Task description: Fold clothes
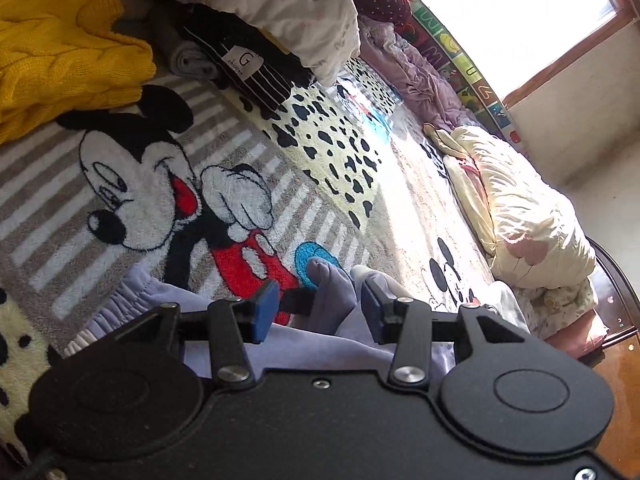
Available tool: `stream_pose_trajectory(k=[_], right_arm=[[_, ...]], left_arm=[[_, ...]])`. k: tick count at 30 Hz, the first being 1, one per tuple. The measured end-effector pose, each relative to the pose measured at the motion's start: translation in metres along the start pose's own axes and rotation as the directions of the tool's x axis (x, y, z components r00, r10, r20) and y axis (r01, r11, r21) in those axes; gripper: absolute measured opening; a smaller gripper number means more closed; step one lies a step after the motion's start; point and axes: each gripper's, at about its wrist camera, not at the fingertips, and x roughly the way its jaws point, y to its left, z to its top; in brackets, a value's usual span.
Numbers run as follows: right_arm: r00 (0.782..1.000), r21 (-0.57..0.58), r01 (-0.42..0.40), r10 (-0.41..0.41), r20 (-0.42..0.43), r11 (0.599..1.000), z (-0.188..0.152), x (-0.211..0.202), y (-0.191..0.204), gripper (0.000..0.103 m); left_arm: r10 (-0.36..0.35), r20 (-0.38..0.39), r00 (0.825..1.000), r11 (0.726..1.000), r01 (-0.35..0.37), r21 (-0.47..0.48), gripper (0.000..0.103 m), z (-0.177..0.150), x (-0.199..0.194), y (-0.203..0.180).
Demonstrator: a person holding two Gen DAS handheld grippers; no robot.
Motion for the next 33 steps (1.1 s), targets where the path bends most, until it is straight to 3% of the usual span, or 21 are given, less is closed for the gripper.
stream_pose_trajectory(k=[9,11,13,15,17,18,19,20,22,23,24,25,28,33], right_arm=[[0.997,-0.091,0.062,-0.066,-0.032,0.994,0.011,0.062,0.015,0.013],[0.996,-0.120,0.078,-0.082,-0.033,0.990,0.014,0.071,0.017,0.013],[0.995,-0.142,0.087,-0.094,-0.043,0.986,0.016,0.079,0.017,0.013],[0.993,-0.154,0.090,-0.100,-0.058,0.984,0.016,0.085,0.015,0.013],[0.992,-0.168,0.097,-0.110,-0.068,0.981,0.014,0.089,0.014,0.013],[0.991,-0.174,0.101,-0.115,-0.068,0.980,0.014,0.089,0.013,0.013],[0.991,-0.177,0.104,-0.117,-0.067,0.979,0.013,0.089,0.013,0.013],[0.991,-0.179,0.107,-0.121,-0.066,0.978,0.013,0.089,0.013,0.013],[0.990,-0.176,0.113,-0.127,-0.067,0.978,0.013,0.089,0.012,0.013],[0.989,-0.175,0.114,-0.128,-0.069,0.978,0.013,0.088,0.012,0.013],[0.989,-0.176,0.116,-0.130,-0.071,0.978,0.013,0.088,0.013,0.013],[0.988,-0.177,0.119,-0.133,-0.073,0.977,0.013,0.087,0.014,0.013],[0.988,-0.176,0.120,-0.135,-0.078,0.977,0.016,0.082,0.018,0.015],[0.993,-0.193,0.095,-0.107,-0.052,0.977,0.029,0.070,0.034,0.017]], left_arm=[[-0.011,-0.132,0.991,0.996,0.000,-0.087,0.043,0.013,0.089,-0.004],[-0.015,-0.156,0.988,0.998,0.005,-0.063,0.042,0.012,0.103,-0.008],[0.002,-0.172,0.985,1.000,-0.006,-0.019,0.011,0.008,0.112,-0.013],[-0.013,-0.168,0.986,1.000,0.016,0.016,0.006,0.006,0.112,-0.016],[-0.101,-0.091,0.991,0.994,0.104,0.032,0.006,0.011,0.092,-0.022],[-0.179,-0.001,0.984,0.984,0.179,0.021,0.005,0.017,0.073,-0.023],[-0.251,0.102,0.963,0.968,0.251,0.017,0.005,0.023,0.052,-0.021],[-0.276,0.193,0.942,0.960,0.278,0.018,0.005,0.030,0.033,-0.018],[-0.213,0.310,0.926,0.973,0.230,-0.019,0.007,0.041,0.009,-0.003],[-0.153,0.324,0.934,0.982,0.180,-0.054,0.010,0.046,0.007,0.008],[-0.072,0.303,0.950,0.990,0.105,-0.094,0.026,0.049,0.009,0.021],[0.018,0.266,0.964,0.991,0.019,-0.134,0.035,0.052,0.012,0.033],[0.152,0.245,0.958,0.975,-0.105,-0.194,0.042,0.046,0.005,0.067],[0.162,0.224,0.961,0.974,-0.119,-0.192,0.048,0.041,0.006,0.081]])
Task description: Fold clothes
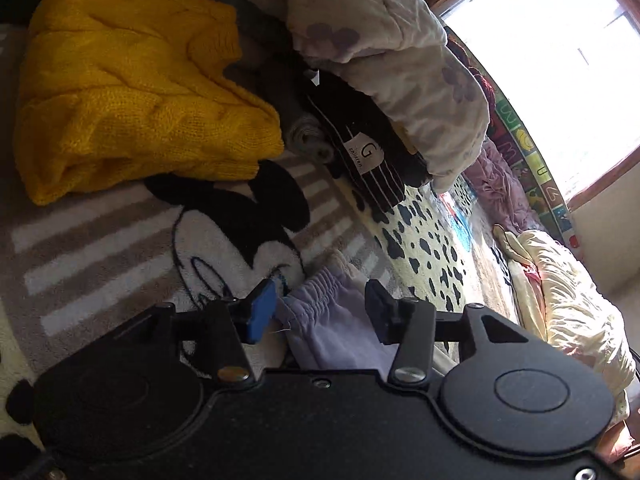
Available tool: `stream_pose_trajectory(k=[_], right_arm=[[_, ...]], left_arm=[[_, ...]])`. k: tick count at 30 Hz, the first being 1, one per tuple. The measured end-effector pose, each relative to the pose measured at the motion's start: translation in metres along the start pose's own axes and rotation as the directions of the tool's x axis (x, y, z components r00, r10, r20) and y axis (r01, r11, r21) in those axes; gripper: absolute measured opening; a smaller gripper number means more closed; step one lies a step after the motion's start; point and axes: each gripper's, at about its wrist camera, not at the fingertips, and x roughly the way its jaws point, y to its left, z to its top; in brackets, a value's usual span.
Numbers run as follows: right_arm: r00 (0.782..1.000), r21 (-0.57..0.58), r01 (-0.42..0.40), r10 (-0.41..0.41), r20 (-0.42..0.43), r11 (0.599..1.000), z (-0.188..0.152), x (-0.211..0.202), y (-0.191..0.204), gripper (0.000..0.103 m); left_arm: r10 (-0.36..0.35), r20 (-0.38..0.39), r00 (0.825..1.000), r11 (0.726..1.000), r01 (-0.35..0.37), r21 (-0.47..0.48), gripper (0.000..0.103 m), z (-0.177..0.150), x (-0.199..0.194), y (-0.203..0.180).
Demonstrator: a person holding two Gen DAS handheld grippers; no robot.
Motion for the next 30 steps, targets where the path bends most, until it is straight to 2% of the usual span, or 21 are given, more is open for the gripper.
stream_pose_trajectory(k=[3,7,10,13,15,16,17,19,21,22,24,25,26,27,28,30], right_arm=[[1.000,-0.020,-0.009,0.009,0.004,1.000,0.017,0.008,0.010,0.017],[0.999,-0.026,-0.031,0.031,-0.014,0.999,0.039,0.031,0.020,0.018],[0.998,-0.011,-0.044,0.043,-0.053,0.999,0.053,0.057,0.023,0.031],[0.996,-0.025,-0.040,0.038,-0.085,0.999,0.063,0.082,0.026,0.032],[0.989,-0.015,-0.060,0.058,-0.135,0.998,0.064,0.099,0.026,0.034],[0.984,-0.010,-0.071,0.069,-0.164,0.997,0.065,0.108,0.027,0.041],[0.980,-0.001,-0.081,0.080,-0.183,0.997,0.064,0.115,0.026,0.044],[0.976,0.020,-0.103,0.105,-0.193,0.994,0.060,0.123,0.025,0.045],[0.975,0.026,-0.127,0.130,-0.182,0.992,0.057,0.123,0.023,0.030],[0.974,0.029,-0.137,0.140,-0.176,0.990,0.056,0.123,0.022,0.028],[0.983,0.006,-0.137,0.136,-0.121,0.991,0.059,0.112,0.023,0.026],[0.988,-0.011,-0.132,0.131,-0.084,0.991,0.061,0.105,0.025,0.025],[0.992,-0.038,-0.124,0.123,-0.024,0.992,0.065,0.094,0.028,0.024],[0.991,-0.078,-0.109,0.114,0.066,0.991,0.071,0.077,0.031,0.024],[0.986,-0.113,-0.087,0.102,0.129,0.990,0.077,0.065,0.035,0.024],[0.983,-0.170,-0.030,0.060,0.174,0.985,0.084,0.060,0.042,0.024]], left_arm=[[0.011,-0.016,1.000,0.998,-0.010,0.058,0.049,0.002,0.012,-0.009],[0.066,-0.072,0.995,0.990,-0.056,0.130,0.050,0.005,0.040,-0.015],[0.081,-0.093,0.992,0.982,-0.063,0.181,0.050,0.006,0.054,-0.020],[0.083,-0.108,0.991,0.968,-0.054,0.244,0.050,0.007,0.063,-0.029],[0.087,-0.120,0.989,0.958,-0.051,0.281,0.050,0.006,0.068,-0.034],[0.090,-0.123,0.988,0.953,-0.049,0.298,0.049,0.004,0.069,-0.036],[0.092,-0.123,0.988,0.945,-0.047,0.323,0.048,0.002,0.070,-0.039],[0.108,-0.128,0.986,0.926,-0.054,0.373,0.022,-0.003,0.073,-0.042],[0.113,-0.117,0.987,0.916,-0.058,0.397,0.020,-0.007,0.074,-0.044],[0.107,-0.111,0.988,0.915,-0.054,0.401,0.020,-0.006,0.072,-0.045],[0.056,-0.078,0.995,0.920,-0.021,0.391,0.019,-0.002,0.064,-0.051],[0.000,-0.047,0.999,0.925,0.018,0.380,0.019,0.001,0.057,-0.055],[-0.065,-0.013,0.998,0.928,0.065,0.368,0.019,0.006,0.049,-0.059],[-0.090,0.009,0.996,0.930,0.081,0.358,0.020,0.010,0.045,-0.063],[-0.077,0.018,0.997,0.933,0.066,0.354,0.020,0.011,0.047,-0.068],[-0.037,0.002,0.999,0.932,0.034,0.362,0.021,0.009,0.062,-0.072]])
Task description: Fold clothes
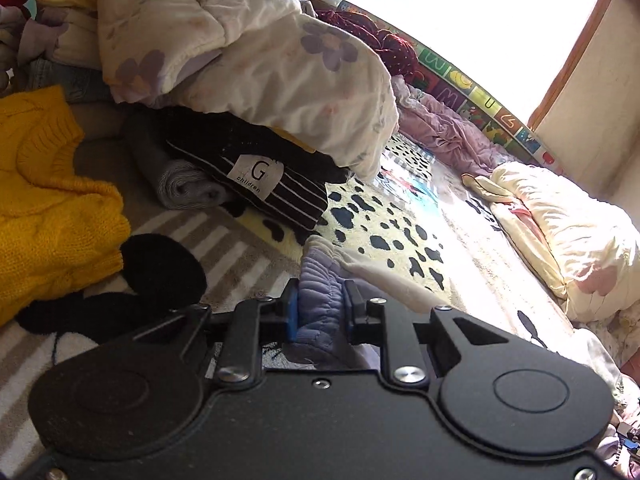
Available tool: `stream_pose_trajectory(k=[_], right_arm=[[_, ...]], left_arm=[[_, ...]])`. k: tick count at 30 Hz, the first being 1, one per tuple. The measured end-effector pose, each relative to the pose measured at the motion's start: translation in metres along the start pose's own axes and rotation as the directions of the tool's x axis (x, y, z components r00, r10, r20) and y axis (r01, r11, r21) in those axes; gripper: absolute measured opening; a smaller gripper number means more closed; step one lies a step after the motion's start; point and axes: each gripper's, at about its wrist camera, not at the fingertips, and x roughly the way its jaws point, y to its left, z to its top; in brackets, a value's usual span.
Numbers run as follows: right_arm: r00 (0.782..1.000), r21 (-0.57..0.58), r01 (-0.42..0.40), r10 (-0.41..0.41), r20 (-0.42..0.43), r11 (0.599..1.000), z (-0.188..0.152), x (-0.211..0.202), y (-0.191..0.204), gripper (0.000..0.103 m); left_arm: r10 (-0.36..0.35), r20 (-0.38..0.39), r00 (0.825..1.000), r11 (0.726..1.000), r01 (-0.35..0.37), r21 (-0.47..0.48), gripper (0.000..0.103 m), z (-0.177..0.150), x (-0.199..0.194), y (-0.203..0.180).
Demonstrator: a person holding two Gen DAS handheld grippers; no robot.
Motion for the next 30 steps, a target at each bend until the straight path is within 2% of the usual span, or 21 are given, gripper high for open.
stream_pose_trajectory(k=[1,2,3,4,5,6,7,8,10,15,18,21,24,30], right_arm=[[1.000,-0.023,0.029,-0.029,-0.007,0.999,0.002,0.008,0.000,0.025],[0.998,-0.040,0.058,-0.059,-0.035,0.998,0.003,0.020,-0.002,0.026],[0.992,-0.049,0.085,-0.089,-0.087,0.995,0.003,0.034,-0.005,0.027],[0.981,-0.051,0.115,-0.122,-0.148,0.992,0.001,0.048,-0.010,0.027],[0.972,-0.049,0.135,-0.142,-0.188,0.990,-0.001,0.056,-0.013,0.027],[0.972,-0.043,0.137,-0.143,-0.188,0.990,-0.002,0.055,-0.014,0.027],[0.976,-0.043,0.137,-0.142,-0.166,0.990,-0.003,0.049,-0.014,0.027],[0.979,-0.043,0.137,-0.142,-0.144,0.990,-0.004,0.042,-0.014,0.031],[0.982,-0.019,0.135,-0.136,-0.133,0.991,-0.009,0.027,-0.019,0.036],[0.981,0.097,0.111,-0.094,-0.170,0.989,-0.027,-0.007,-0.041,0.036],[0.980,0.142,0.104,-0.077,-0.183,0.984,-0.043,-0.031,-0.048,0.037],[0.980,0.206,0.095,-0.055,-0.191,0.974,-0.059,-0.050,-0.057,0.038],[0.977,0.227,0.095,-0.047,-0.209,0.969,-0.073,-0.056,-0.061,0.044],[0.979,0.269,0.053,0.003,-0.204,0.962,-0.089,-0.058,-0.059,0.046]], left_arm=[[0.038,-0.058,0.998,0.999,-0.038,0.007,0.022,-0.003,0.015,0.001],[0.088,-0.135,0.987,0.996,-0.086,0.019,0.026,-0.007,0.032,0.002],[0.109,-0.158,0.981,0.994,-0.106,0.026,0.027,-0.010,0.036,0.003],[0.111,-0.147,0.983,0.994,-0.108,0.029,0.028,-0.011,0.033,0.004],[0.113,-0.136,0.984,0.993,-0.110,0.031,0.034,-0.012,0.029,0.004],[0.119,-0.122,0.985,0.993,-0.116,0.035,0.044,-0.012,0.024,0.004],[0.120,-0.108,0.987,0.992,-0.117,0.037,0.050,-0.012,0.017,0.004],[0.109,-0.102,0.989,0.994,-0.106,0.037,0.051,-0.012,0.012,0.005],[0.106,-0.107,0.989,0.994,-0.102,0.038,0.052,-0.013,0.004,0.007],[0.064,-0.145,0.987,0.998,-0.061,0.026,0.056,-0.027,-0.016,0.008],[0.010,-0.156,0.988,1.000,-0.014,-0.024,0.057,-0.040,-0.030,0.012],[-0.063,-0.120,0.991,0.993,0.050,-0.108,0.057,-0.055,-0.052,0.021],[-0.092,-0.120,0.989,0.986,0.074,-0.147,0.057,-0.067,-0.070,0.028],[-0.080,-0.141,0.987,0.986,0.057,-0.159,0.057,-0.077,-0.104,0.038]])
